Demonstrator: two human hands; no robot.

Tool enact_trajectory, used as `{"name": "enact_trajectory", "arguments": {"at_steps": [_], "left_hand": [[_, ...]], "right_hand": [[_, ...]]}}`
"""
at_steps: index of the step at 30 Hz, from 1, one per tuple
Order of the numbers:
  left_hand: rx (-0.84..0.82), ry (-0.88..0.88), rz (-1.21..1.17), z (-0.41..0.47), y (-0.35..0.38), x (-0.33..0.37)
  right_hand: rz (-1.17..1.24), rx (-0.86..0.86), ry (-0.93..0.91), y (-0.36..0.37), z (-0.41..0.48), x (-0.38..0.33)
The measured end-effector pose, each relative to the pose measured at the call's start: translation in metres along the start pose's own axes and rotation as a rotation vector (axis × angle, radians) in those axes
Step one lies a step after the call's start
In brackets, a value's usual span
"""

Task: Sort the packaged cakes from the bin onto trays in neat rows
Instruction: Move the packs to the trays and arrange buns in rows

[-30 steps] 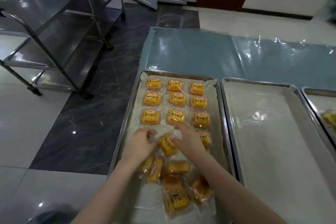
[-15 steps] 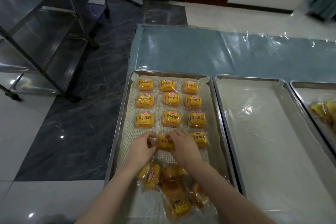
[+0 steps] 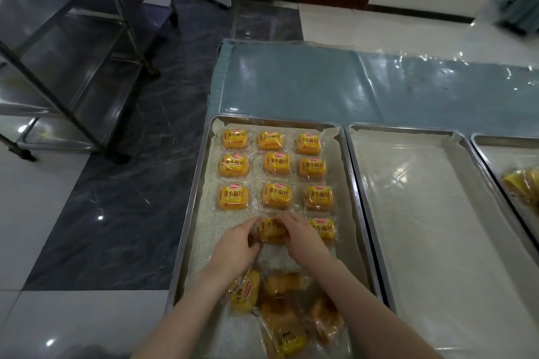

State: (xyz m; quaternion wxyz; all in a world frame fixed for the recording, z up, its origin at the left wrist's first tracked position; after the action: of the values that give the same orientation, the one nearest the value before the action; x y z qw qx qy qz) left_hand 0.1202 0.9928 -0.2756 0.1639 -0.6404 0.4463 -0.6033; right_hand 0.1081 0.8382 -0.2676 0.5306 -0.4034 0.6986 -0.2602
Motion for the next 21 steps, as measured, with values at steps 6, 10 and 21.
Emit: {"name": "enact_trajectory", "arguments": {"at_steps": [6, 10, 21], "left_hand": [[0.058, -0.004, -0.064, -0.007, -0.016, 0.0], [0.181, -0.095, -0.168, -0.025, -0.039, -0.019], [0.084, -0.251, -0.106, -0.079, -0.035, -0.057]], "right_hand": [[-0.011, 0.041, -0.101, -0.004, -0.002, -0.01], [0.031, -0.057, -0.199, 0.003, -0.003, -0.039], [0.176, -0.355, -0.228, 0.041, -0.017, -0.073]]}}
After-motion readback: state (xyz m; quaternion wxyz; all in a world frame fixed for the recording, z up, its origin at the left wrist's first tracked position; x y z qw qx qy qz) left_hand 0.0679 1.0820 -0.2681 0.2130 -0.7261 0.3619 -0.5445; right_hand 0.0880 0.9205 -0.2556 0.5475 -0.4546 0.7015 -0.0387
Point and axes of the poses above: each hand's wrist, its own z-axis towards the middle knuckle, its own y-axis out of the palm, x = y × z, the point moved 4 cm from there along z, towards the middle knuckle, and after that the axes turned 6 degrees about z, right-handed, at the moved point
